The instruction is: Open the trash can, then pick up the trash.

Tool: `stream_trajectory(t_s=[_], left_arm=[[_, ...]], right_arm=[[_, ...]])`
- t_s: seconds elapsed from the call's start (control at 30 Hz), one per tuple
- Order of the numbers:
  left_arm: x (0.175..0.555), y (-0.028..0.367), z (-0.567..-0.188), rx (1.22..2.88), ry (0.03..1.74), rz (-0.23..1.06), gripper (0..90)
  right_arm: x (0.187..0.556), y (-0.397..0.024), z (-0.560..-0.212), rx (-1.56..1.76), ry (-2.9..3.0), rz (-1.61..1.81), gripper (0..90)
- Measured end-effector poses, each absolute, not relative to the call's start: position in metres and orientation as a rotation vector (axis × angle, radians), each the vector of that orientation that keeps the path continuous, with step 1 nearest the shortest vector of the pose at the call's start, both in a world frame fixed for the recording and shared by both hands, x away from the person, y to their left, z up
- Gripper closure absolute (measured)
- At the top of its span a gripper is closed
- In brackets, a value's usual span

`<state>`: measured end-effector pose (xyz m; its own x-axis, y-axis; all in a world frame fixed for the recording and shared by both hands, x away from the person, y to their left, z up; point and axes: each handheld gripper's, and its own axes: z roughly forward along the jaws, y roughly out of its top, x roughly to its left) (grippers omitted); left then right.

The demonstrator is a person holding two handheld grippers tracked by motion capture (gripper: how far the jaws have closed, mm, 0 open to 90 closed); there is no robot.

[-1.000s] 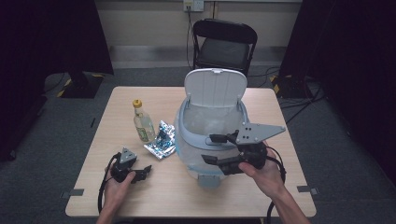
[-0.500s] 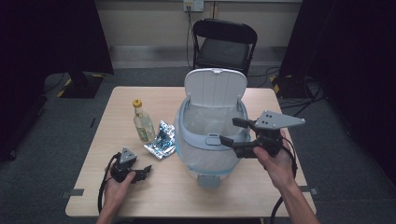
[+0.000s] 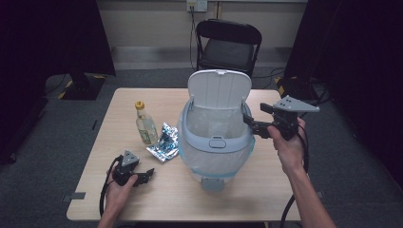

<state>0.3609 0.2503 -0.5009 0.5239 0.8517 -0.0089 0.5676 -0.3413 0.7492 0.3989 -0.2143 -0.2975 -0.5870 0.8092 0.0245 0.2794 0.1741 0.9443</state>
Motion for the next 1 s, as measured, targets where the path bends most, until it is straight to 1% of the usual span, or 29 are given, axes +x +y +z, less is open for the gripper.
stream_trajectory(t_s=[0.13,0.27,0.37,0.53,0.67,0.7,0.73,0.8,0.83,0.97,1.0], left_arm=[[0.361,0.250,-0.501,2.050,1.149,0.508,25.0],[0.361,0.251,-0.501,2.052,1.148,0.510,25.0],[0.361,0.250,-0.501,2.050,1.150,0.507,25.0],[0.361,0.250,-0.501,2.049,1.150,0.508,25.0],[0.361,0.251,-0.501,2.053,1.147,0.513,25.0],[0.361,0.251,-0.501,2.053,1.147,0.513,25.0],[0.361,0.250,-0.501,2.050,1.150,0.509,25.0],[0.361,0.251,-0.501,2.054,1.147,0.514,25.0],[0.361,0.250,-0.501,2.045,1.152,0.512,25.0],[0.362,0.250,-0.501,2.048,1.162,0.523,22.4],[0.362,0.250,-0.501,2.042,1.166,0.522,22.4]], right_arm=[[0.402,-0.221,-0.300,1.053,1.931,1.452,19.4],[0.404,-0.227,-0.302,1.080,1.908,1.498,19.4],[0.401,-0.231,-0.299,1.093,1.863,1.461,23.0],[0.402,-0.238,-0.306,1.127,1.866,1.413,23.0],[0.410,-0.247,-0.329,1.194,1.890,1.339,22.8],[0.410,-0.247,-0.329,1.194,1.890,1.339,22.8],[0.414,-0.251,-0.342,1.226,1.908,1.297,22.8],[0.415,-0.251,-0.346,1.235,1.915,1.282,22.9],[0.416,-0.253,-0.357,1.257,1.934,1.258,22.5],[0.417,-0.254,-0.370,1.273,1.963,1.220,22.5],[0.416,-0.254,-0.378,1.281,1.979,1.194,22.1]])
